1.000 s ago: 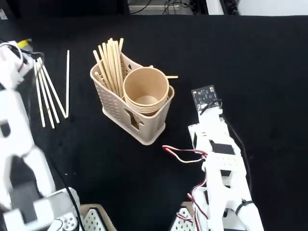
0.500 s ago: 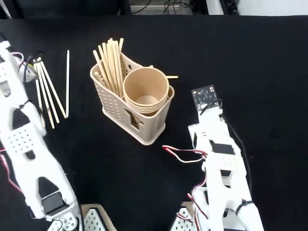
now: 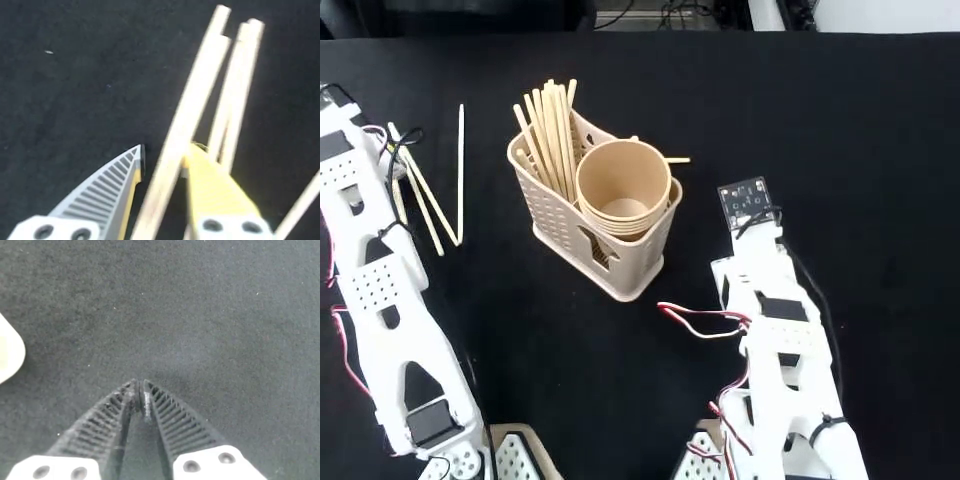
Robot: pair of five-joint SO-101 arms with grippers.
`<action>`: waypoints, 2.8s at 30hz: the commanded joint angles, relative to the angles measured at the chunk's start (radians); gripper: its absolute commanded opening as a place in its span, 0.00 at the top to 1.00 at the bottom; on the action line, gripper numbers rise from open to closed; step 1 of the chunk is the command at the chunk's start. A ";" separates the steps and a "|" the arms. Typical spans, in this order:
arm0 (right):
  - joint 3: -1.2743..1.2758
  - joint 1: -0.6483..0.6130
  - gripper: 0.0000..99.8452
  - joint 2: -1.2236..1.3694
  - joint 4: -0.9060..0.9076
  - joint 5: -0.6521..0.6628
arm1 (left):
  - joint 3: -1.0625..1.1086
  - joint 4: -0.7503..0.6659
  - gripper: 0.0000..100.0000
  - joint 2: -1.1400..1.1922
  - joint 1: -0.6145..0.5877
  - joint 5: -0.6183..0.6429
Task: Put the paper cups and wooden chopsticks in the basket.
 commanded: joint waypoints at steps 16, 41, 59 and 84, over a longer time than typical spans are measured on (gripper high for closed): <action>-0.007 -0.015 0.99 -0.024 -0.021 0.009 | -0.220 0.316 0.97 -0.135 -0.010 -0.078; -0.007 -0.015 0.99 -0.024 -0.021 0.009 | 0.809 0.310 0.97 -1.634 0.282 -0.203; -0.007 -0.015 0.99 -0.024 -0.021 0.009 | 1.578 -0.549 0.97 -2.185 0.430 -0.015; -0.008 -0.015 0.99 -0.024 -0.021 0.009 | 2.255 -1.379 0.97 -2.470 0.684 -0.023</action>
